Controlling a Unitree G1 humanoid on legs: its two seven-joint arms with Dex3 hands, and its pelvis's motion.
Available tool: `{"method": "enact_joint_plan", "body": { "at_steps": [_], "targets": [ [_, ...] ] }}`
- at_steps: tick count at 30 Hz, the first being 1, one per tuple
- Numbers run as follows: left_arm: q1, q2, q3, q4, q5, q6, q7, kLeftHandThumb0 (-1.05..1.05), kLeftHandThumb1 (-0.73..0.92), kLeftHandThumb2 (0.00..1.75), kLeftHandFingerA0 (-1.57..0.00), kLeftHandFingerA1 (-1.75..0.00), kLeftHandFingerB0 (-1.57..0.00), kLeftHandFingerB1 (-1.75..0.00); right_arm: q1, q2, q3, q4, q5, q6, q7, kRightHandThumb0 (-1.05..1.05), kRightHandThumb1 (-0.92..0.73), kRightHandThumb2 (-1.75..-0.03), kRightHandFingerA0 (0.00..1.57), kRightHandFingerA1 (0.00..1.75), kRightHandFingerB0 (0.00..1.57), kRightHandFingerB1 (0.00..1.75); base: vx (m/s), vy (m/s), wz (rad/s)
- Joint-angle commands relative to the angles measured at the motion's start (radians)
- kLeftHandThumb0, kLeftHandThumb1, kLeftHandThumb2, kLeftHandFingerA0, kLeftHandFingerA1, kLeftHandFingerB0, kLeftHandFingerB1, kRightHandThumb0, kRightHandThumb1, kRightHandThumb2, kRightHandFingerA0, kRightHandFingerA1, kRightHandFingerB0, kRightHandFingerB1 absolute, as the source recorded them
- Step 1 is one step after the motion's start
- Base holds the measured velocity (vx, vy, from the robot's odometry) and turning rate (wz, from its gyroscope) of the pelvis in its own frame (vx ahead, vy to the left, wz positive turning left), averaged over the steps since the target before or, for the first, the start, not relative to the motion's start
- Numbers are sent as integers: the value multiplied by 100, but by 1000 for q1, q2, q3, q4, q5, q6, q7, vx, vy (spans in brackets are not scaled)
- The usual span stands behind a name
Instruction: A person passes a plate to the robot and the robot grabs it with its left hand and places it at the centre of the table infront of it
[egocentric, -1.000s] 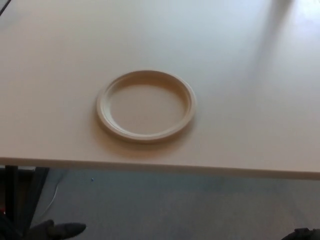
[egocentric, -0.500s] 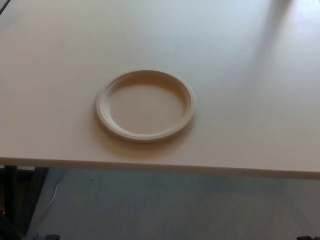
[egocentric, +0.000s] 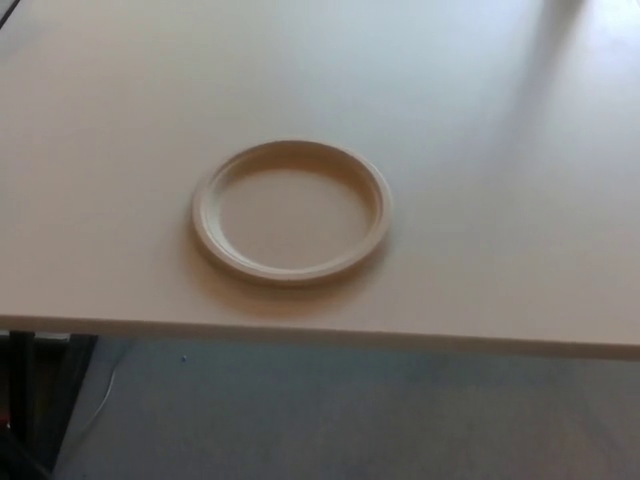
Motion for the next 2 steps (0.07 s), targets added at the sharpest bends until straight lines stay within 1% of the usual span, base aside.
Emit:
{"method": "enact_joint_plan", "body": {
  "at_steps": [1, 2],
  "targets": [
    [-35, 34, -26, 69, -7, -41, 18, -36, 46, 102, 0, -48, 0, -48, 17, 0, -23, 10, 13, 13, -10, -81, -82, -65, 34, 58, 32, 48, 0, 0, 0],
    [-35, 34, -26, 69, -7, -41, 18, -36, 46, 102, 0, -48, 0, -48, 17, 0, -23, 10, 13, 13, -10, -81, -82, -65, 34, 58, 32, 48, 0, 0, 0]
  ]
}}
